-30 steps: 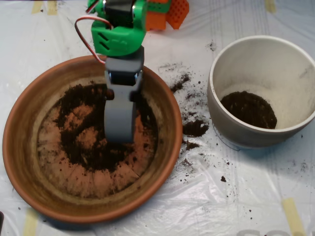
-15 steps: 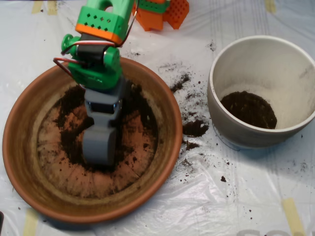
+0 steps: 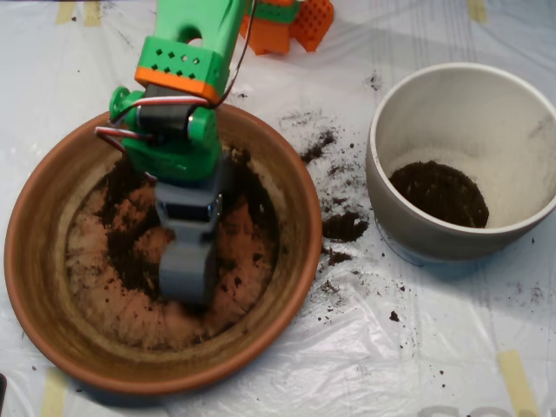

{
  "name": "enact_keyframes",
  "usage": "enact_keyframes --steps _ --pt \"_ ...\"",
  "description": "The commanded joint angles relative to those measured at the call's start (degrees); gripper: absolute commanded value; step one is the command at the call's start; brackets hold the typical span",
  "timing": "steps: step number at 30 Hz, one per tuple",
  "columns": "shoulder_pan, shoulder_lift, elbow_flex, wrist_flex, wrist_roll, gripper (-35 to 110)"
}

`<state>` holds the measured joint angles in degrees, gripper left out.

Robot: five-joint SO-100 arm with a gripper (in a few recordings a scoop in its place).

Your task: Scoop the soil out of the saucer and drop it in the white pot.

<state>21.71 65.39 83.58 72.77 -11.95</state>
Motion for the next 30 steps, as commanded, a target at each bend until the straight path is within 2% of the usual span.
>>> enact_keyframes --steps 1,9,15,20,25,30 --pt "-0.4 1.6 -3.0 1.3 -1.1 46" --pt "1.2 -0.5 -3.7 2.5 -3.3 45" --pt "2.9 -1.0 -2.5 1.8 -5.1 39" --pt "3.7 1.1 2.2 -2.8 -5.7 36" --pt "3.0 9.2 13.7 -10.5 -7.0 34" --pt "2.4 13.8 18.9 -11.6 -7.4 31"
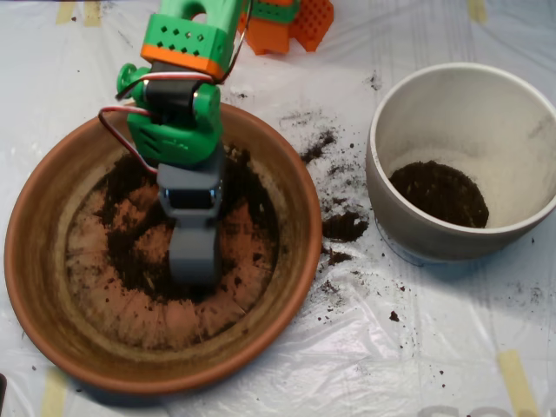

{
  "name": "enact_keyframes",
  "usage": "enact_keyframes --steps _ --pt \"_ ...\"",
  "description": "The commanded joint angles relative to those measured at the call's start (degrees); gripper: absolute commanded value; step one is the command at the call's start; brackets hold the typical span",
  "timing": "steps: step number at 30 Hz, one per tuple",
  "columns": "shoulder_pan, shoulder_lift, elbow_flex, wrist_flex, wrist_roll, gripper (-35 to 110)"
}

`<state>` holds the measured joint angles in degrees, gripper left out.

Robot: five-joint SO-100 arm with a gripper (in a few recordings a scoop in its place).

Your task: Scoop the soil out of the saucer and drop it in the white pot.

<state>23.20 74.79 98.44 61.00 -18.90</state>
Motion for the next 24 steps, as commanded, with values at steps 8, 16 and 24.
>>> enact_keyframes --steps 8,16,24 --pt "1.8 9.4 9.6 -2.5 -1.2 21" --pt "3.1 11.8 12.5 -6.0 -0.7 1" --pt "2.0 16.8 11.9 -2.6 -0.5 0"
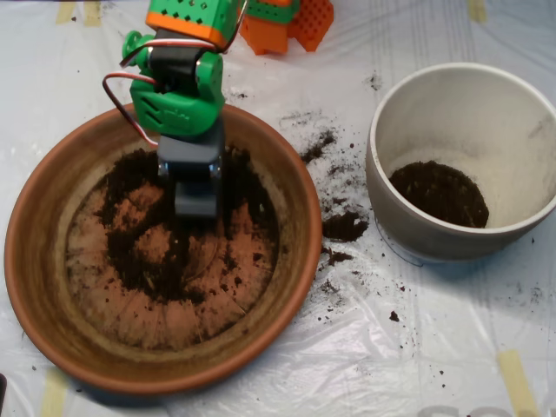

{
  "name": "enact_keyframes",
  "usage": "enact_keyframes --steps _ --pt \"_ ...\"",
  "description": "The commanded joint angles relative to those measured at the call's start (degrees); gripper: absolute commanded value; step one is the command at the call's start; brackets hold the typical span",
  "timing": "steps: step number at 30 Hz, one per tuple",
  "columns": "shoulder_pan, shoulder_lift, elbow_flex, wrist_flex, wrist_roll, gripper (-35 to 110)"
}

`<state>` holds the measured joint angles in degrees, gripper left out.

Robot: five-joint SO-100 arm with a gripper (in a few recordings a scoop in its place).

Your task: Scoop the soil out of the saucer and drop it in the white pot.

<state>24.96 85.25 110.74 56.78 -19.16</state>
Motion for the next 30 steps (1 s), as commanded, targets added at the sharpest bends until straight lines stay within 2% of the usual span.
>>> enact_keyframes --steps 1,12,24,30 --pt "-0.1 7.1 -1.3 2.8 0.4 0" --pt "-8.6 17.9 -13.8 13.3 7.8 0" --pt "-21.2 32.2 -12.3 15.1 8.6 0" --pt "-29.1 33.8 -20.4 21.3 10.2 0"
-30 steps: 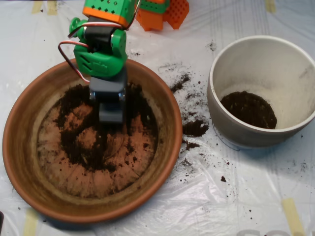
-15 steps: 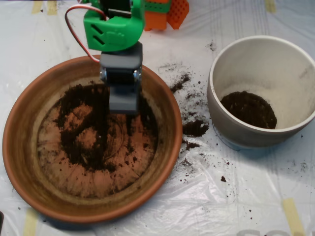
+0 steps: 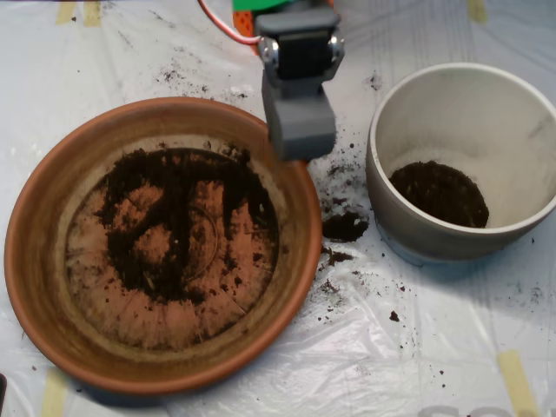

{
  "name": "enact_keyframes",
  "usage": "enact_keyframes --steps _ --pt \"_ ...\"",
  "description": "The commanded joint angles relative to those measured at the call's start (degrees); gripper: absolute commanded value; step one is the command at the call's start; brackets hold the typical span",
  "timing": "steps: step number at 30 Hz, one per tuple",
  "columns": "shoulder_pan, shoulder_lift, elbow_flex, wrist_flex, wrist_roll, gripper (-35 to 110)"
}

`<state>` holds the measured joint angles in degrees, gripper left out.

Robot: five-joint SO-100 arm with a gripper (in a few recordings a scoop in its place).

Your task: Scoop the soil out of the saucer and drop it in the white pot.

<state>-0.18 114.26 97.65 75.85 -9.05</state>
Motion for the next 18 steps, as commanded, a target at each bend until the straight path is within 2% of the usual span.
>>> enact_keyframes --steps 1,15,18 --pt "-5.3 4.7 -8.6 3.0 0.5 0" --pt "-21.4 -13.5 -36.3 14.3 6.4 0" --pt "-22.0 -16.2 -36.5 14.2 8.2 14"
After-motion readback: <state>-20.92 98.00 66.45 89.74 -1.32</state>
